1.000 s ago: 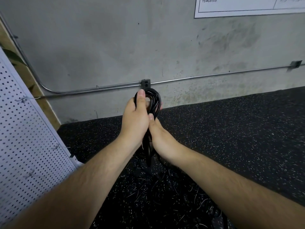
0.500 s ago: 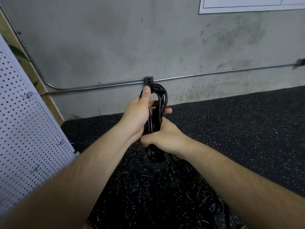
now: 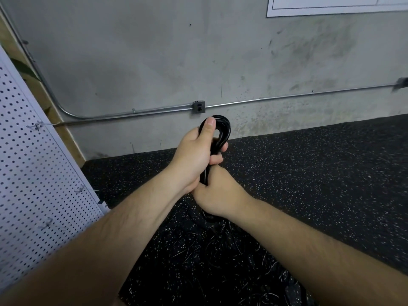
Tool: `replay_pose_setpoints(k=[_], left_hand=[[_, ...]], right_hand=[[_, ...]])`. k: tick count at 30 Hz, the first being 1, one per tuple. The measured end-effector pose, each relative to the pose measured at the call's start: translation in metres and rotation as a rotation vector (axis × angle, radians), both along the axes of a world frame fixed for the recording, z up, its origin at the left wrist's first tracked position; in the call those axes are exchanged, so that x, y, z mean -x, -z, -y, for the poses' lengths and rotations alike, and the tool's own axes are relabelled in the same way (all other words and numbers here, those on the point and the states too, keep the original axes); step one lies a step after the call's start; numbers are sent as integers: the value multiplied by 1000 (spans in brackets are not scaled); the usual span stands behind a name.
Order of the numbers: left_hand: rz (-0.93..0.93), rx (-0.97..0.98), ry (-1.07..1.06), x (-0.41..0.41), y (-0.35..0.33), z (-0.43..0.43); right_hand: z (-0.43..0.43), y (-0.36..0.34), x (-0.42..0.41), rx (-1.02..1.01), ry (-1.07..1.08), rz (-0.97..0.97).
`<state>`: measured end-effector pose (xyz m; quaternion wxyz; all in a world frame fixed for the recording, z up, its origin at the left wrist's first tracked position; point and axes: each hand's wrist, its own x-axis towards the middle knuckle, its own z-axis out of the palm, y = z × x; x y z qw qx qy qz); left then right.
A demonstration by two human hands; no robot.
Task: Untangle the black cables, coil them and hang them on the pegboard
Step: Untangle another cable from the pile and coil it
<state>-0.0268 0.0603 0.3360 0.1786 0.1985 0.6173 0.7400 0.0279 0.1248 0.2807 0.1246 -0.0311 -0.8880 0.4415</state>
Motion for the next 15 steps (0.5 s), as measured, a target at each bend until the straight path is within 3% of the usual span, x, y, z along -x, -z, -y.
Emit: replay_pose_setpoints(k=[5,11,15], left_hand=[[-90,6,-7,1,-1,-5],[-250,52,-89,11,2,1],[-205,-29,-171,20,-1,11]], right_hand=[[-2,-8,-2,-212,46,-49],[-29,-9,-4,289,-187,77],[-56,12,-8,362,-210,252]])
